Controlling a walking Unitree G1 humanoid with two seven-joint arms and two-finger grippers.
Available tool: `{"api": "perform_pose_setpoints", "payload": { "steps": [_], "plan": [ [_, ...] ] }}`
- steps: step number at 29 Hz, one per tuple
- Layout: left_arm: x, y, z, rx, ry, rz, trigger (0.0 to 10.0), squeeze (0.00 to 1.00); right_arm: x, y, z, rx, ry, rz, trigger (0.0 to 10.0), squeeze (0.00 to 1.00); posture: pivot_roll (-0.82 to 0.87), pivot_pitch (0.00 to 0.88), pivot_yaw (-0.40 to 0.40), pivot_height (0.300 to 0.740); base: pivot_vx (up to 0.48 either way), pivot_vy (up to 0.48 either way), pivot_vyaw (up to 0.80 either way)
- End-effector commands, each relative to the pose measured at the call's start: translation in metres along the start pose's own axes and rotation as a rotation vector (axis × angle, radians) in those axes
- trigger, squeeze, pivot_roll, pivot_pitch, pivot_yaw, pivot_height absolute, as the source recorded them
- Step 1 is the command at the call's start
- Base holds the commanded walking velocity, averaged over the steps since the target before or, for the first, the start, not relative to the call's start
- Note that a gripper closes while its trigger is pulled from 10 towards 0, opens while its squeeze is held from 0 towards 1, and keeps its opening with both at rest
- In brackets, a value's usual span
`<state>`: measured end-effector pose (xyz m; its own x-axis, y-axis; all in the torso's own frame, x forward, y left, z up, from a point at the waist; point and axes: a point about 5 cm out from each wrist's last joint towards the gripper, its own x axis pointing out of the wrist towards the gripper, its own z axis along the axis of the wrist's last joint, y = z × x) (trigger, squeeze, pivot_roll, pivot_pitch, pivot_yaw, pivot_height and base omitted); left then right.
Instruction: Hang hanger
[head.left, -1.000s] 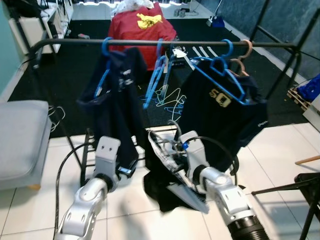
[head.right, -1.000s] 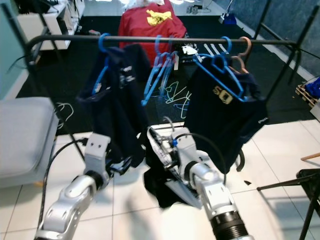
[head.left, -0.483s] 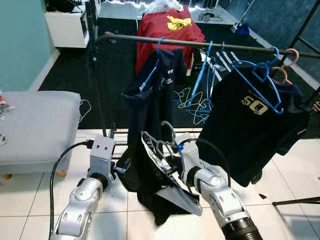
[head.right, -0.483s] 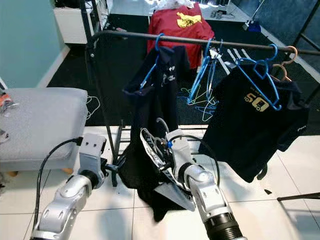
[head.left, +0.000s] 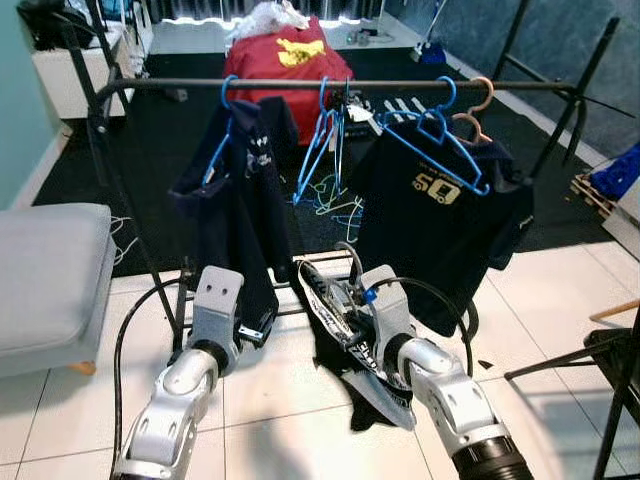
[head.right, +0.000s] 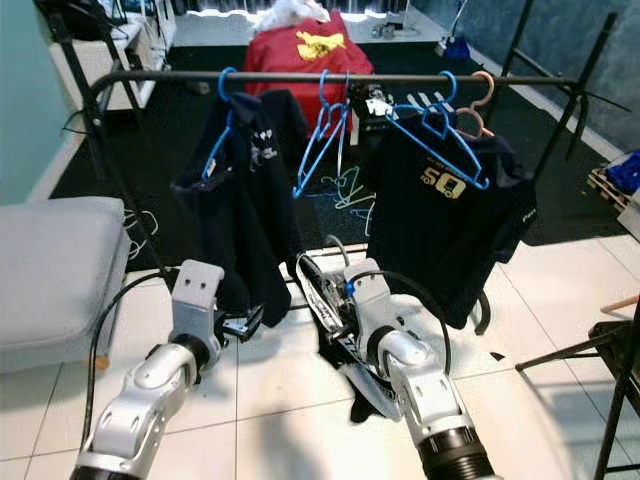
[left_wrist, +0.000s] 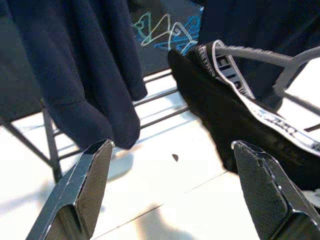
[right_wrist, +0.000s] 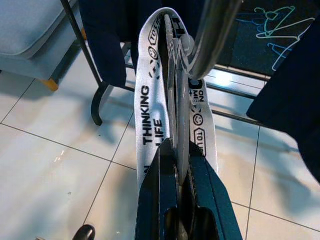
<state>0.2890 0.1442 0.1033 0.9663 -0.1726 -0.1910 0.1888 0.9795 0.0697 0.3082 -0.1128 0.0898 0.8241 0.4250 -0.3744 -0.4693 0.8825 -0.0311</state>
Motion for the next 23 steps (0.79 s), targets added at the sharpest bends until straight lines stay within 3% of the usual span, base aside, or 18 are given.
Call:
{"api": "perform_pose_setpoints", "payload": {
  "steps": [1, 6, 12, 15, 19, 23],
  "plan": [
    [0.0, 0.01, -0.002, 0.02, 0.009, 0.033, 10.0, 0.0, 0.002, -0.001, 0.005, -0.005, -0.03, -0.005, 10.0, 0.0, 0.04, 0.045, -0.024, 0.74, 0.0, 0.0, 0.0],
    [0.004, 0.013, -0.003, 0.01, 0.027, 0.044, 10.0, 0.0, 0.001, -0.009, 0.009, -0.035, -0.05, -0.021, 10.0, 0.0, 0.03, 0.046, -0.035, 0.74, 0.0, 0.096, 0.0],
    [0.003, 0.017, 0.003, 0.003, -0.004, 0.076, 10.0, 0.0, 0.003, -0.004, 0.009, -0.083, -0.048, 0.044, 10.0, 0.0, 0.06, 0.046, -0.081, 0.74, 0.0, 0.151, 0.0],
    [-0.005, 0.015, 0.006, -0.008, -0.031, 0.103, 10.0, 0.0, 0.007, 0.001, 0.01, -0.132, -0.07, 0.133, 10.0, 0.0, 0.09, 0.057, -0.109, 0.74, 0.0, 0.0, 0.0],
    [-0.008, 0.017, 0.006, 0.0, -0.041, 0.114, 10.0, 0.0, 0.008, 0.001, 0.011, -0.152, -0.078, 0.15, 10.0, 0.0, 0.1, 0.051, -0.116, 0.74, 0.0, 0.0, 0.0],
    [-0.015, 0.031, 0.005, -0.001, -0.072, 0.166, 10.0, 0.0, 0.01, -0.004, 0.016, -0.115, -0.087, 0.164, 10.0, 0.0, 0.07, 0.036, -0.105, 0.74, 0.0, 0.0, 0.0]
  ]
}}
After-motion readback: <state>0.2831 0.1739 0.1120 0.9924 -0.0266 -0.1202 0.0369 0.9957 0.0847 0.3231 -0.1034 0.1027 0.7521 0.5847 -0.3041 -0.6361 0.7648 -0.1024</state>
